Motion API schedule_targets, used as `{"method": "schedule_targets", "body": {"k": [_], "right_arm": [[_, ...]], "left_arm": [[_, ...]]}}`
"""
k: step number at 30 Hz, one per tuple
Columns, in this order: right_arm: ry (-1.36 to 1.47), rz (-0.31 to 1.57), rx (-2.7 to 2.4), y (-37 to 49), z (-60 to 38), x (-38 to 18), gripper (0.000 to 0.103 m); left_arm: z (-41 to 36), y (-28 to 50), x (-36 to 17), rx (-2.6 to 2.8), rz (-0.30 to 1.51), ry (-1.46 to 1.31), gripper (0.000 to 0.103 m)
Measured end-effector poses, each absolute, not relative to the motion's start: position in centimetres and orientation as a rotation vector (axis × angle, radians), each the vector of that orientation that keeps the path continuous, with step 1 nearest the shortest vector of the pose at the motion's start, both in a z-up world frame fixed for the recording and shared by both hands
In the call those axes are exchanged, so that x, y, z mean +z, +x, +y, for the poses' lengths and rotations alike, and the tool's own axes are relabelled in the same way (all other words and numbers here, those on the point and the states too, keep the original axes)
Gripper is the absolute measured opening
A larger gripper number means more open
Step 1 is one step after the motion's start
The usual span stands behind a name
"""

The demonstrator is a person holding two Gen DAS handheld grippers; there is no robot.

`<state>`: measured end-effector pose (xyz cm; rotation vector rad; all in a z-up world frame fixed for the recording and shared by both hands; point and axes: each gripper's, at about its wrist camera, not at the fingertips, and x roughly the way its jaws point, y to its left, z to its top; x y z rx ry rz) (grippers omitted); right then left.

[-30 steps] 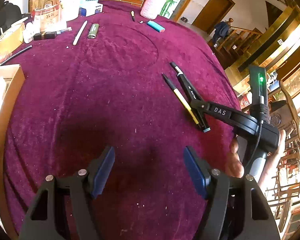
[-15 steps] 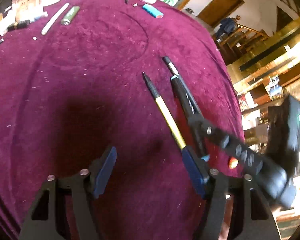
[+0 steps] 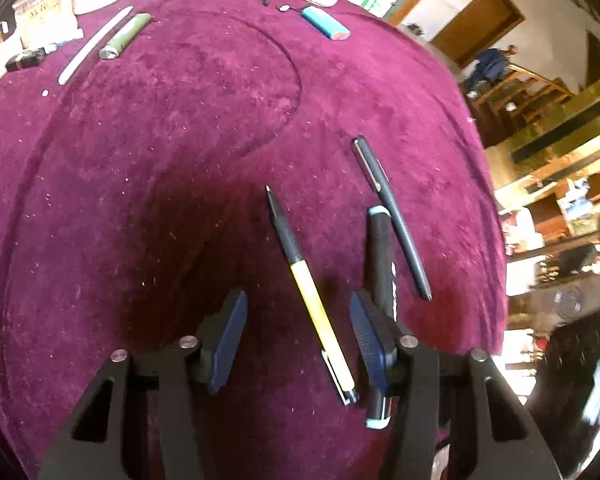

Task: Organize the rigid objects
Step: 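Grasp the black marker with the right gripper while the left gripper grasps the yellow pencil, then lower the yellow pencil into the tray with the left gripper while the right gripper releases the black marker there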

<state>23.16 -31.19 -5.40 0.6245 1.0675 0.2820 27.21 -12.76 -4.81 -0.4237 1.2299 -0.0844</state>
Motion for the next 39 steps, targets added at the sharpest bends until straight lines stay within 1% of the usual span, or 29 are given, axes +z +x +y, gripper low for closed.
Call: {"method": "schedule_targets", "body": {"k": [1,2,3,7,8,9,10,12,13,15,16,17,20,22,25,31,39], "right_arm": [[0.626,1.068,0.281,23.2,-31.2,-5.4,0.016],[0.627,1.065,0.280,23.1,-31.3,-5.4,0.016],[0.628,1.064,0.279,23.1,-31.3,-5.3,0.016],[0.628,1.071,0.260,23.1,-31.5,-5.5,0.017],[0.630,1.072,0.257,23.1,-31.6,-5.6,0.017],[0.632,1.075,0.262,23.2,-31.6,-5.7,0.017],[0.627,1.078,0.262,23.2,-31.4,-5.7,0.017],[0.613,1.079,0.259,23.2,-31.3,-5.6,0.016],[0.611,1.078,0.258,23.3,-31.2,-5.6,0.016],[0.618,1.078,0.259,23.3,-31.4,-5.7,0.016],[0.620,1.076,0.258,23.2,-31.3,-5.7,0.016],[0.615,1.076,0.257,23.3,-31.2,-5.6,0.016],[0.590,1.074,0.250,23.3,-30.9,-5.5,0.016],[0.571,1.073,0.245,23.3,-30.7,-5.4,0.017],[0.550,1.072,0.241,23.2,-30.4,-5.3,0.017],[0.484,1.074,0.234,23.2,-29.5,-5.1,0.017],[0.282,1.042,0.170,23.0,-26.8,-4.5,0.018]], "left_arm": [[-13.1,27.6,-4.8,-0.060,1.237,-0.417,0.043],[-13.5,27.8,-4.8,-0.024,1.242,-0.381,0.039],[-13.8,27.8,-4.7,0.014,1.246,-0.339,0.031],[-15.4,28.3,-4.8,0.046,1.246,-0.257,0.029],[-15.3,28.2,-4.7,0.036,1.250,-0.253,0.027],[-15.1,28.1,-4.6,0.010,1.252,-0.253,0.018],[-14.9,28.1,-4.5,-0.014,1.258,-0.252,0.015],[-14.1,28.3,-4.7,-0.032,1.280,-0.305,0.015],[-13.9,28.5,-4.9,-0.039,1.285,-0.328,0.018],[-14.1,28.8,-4.9,-0.036,1.285,-0.336,0.020],[-14.2,29.0,-4.8,-0.025,1.284,-0.353,0.025],[-14.4,29.1,-4.8,-0.016,1.286,-0.354,0.027],[-16.1,29.7,-4.7,0.023,1.263,-0.266,0.027],[-16.7,29.7,-4.8,0.060,1.261,-0.192,0.012],[-16.1,29.4,-4.8,0.018,1.257,-0.165,0.008],[-12.3,26.0,-4.8,-0.136,1.260,-0.182,0.008],[-8.4,19.1,-4.8,-0.197,1.166,-0.174,0.009]]}}
